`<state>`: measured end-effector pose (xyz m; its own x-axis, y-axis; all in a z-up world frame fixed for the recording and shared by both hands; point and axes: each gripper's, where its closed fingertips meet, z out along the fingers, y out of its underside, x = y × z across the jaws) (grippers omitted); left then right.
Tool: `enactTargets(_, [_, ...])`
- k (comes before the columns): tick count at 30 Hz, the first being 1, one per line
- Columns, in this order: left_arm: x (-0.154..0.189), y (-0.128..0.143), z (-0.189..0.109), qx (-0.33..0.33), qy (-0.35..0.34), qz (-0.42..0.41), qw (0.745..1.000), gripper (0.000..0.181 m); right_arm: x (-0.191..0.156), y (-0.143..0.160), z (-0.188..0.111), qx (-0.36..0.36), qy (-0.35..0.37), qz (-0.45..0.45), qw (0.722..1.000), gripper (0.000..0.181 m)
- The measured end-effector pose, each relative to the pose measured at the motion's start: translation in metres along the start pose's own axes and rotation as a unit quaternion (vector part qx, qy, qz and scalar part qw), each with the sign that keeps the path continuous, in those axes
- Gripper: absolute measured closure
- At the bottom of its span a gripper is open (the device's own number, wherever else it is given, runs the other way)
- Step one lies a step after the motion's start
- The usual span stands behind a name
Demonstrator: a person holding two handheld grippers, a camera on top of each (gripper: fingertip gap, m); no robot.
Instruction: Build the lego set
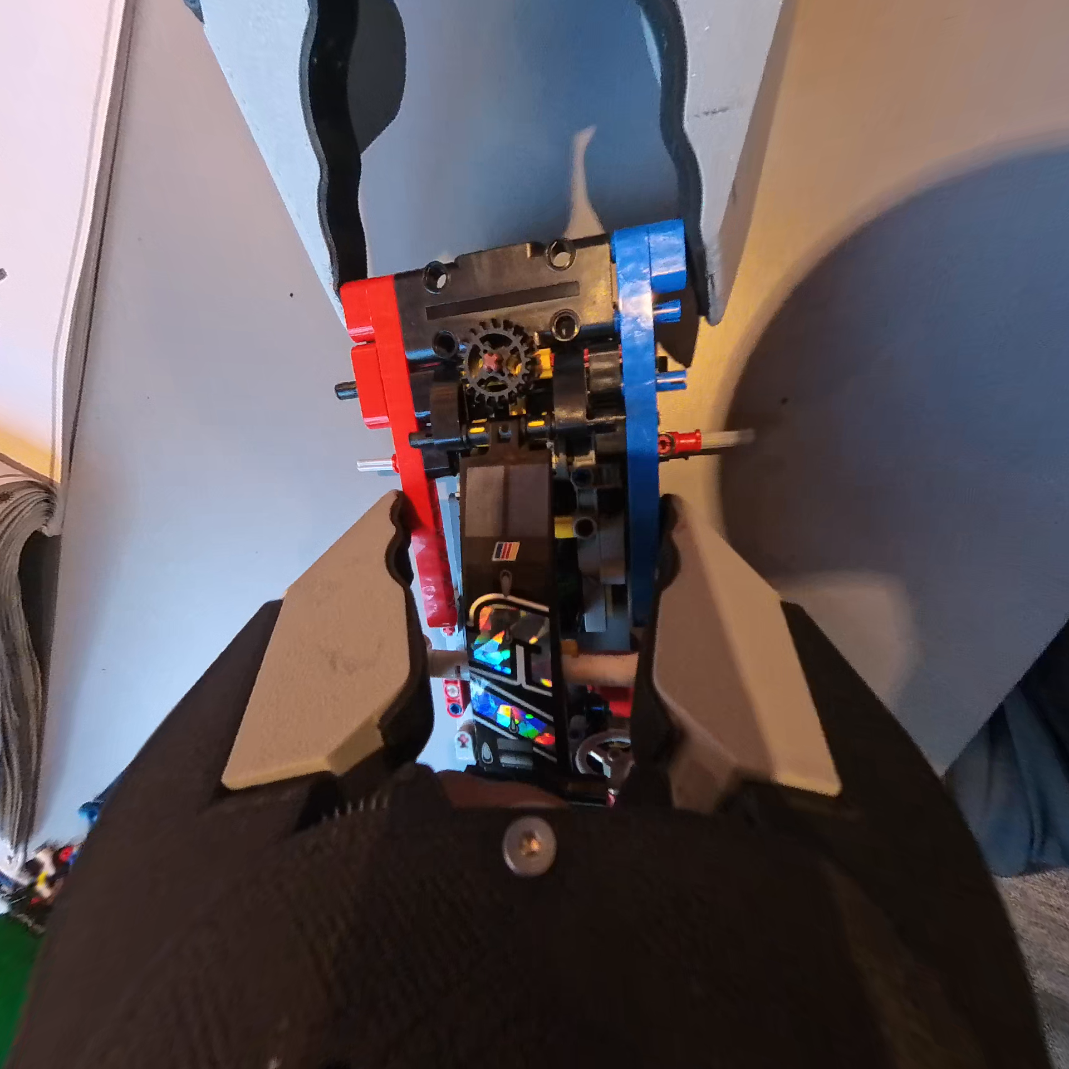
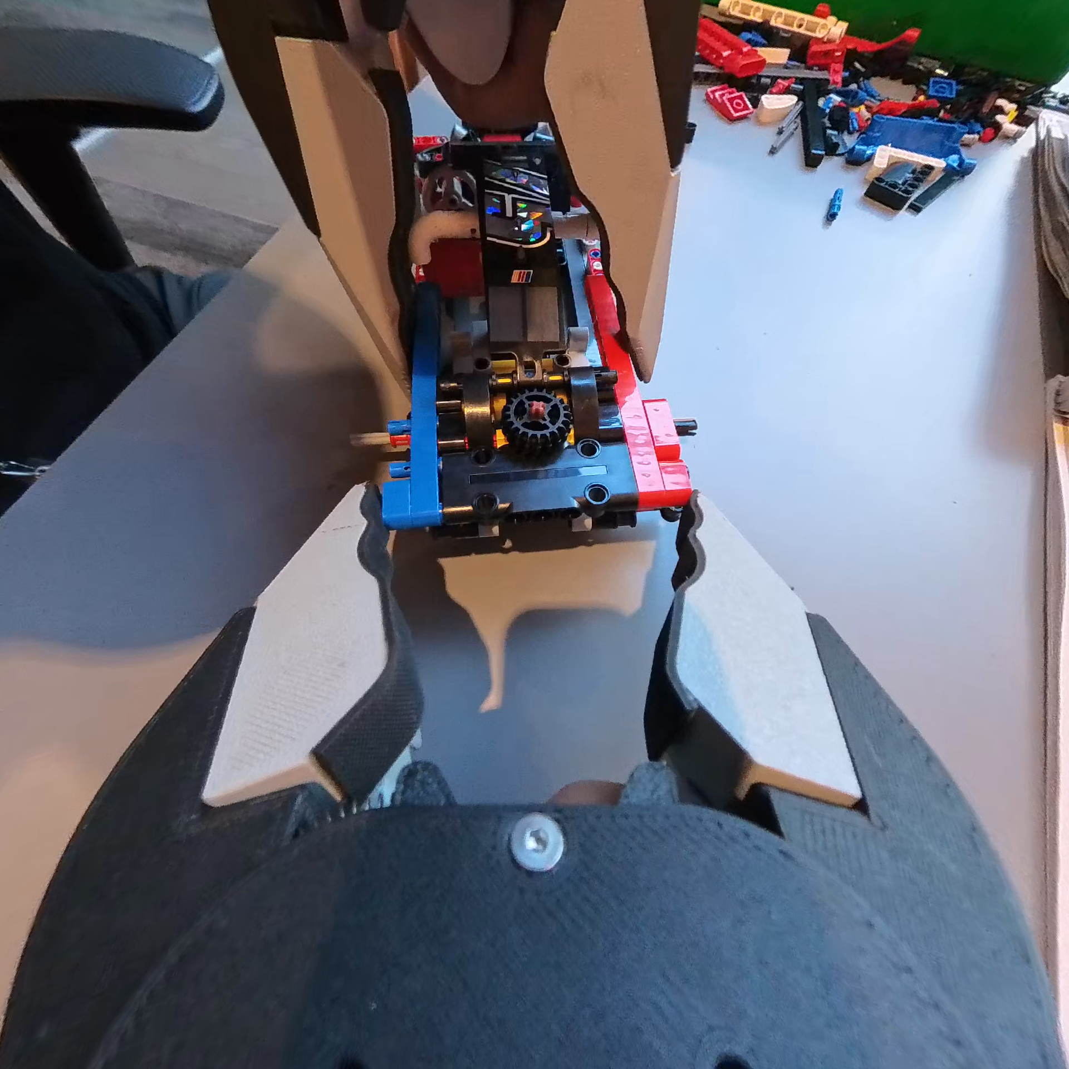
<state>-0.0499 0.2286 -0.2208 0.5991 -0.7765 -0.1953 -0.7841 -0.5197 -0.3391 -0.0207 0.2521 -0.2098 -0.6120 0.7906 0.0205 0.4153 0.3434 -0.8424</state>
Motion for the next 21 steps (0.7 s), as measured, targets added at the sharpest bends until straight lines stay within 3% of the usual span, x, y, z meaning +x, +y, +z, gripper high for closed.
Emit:
enactTargets(9, [0.001, -0.002, -0.005, 0.02, -0.013, -0.026, 0.999, 0.096, -0.002, -0.001, 0.004, -0.002, 0.013, 0.006, 1.0, 0.081])
enactTargets(11, [0.002, -0.003, -0.011, 0.035, -0.02, -0.032, 0.999, 0.072, 0.003, -0.002, -0.001, 0.005, 0.049, 0.013, 0.999, 0.074])
enactTargets(13, [0.004, 0.0, -0.021, 0.051, -0.029, -0.041, 0.997, 0.073, 0.008, -0.007, -0.011, 0.034, 0.087, 0.03, 0.995, 0.068])
enactTargets(17, [0.0, 0.013, -0.067, 0.113, -0.05, -0.092, 0.988, 0.073, 0.004, -0.005, -0.04, 0.065, 0.137, 0.07, 0.986, 0.07])
enactTargets(21, [-0.025, 0.045, -0.147, 0.221, -0.086, -0.187, 0.953, 0.081, -0.025, -0.034, -0.106, 0.145, 0.168, 0.098, 0.97, 0.078])
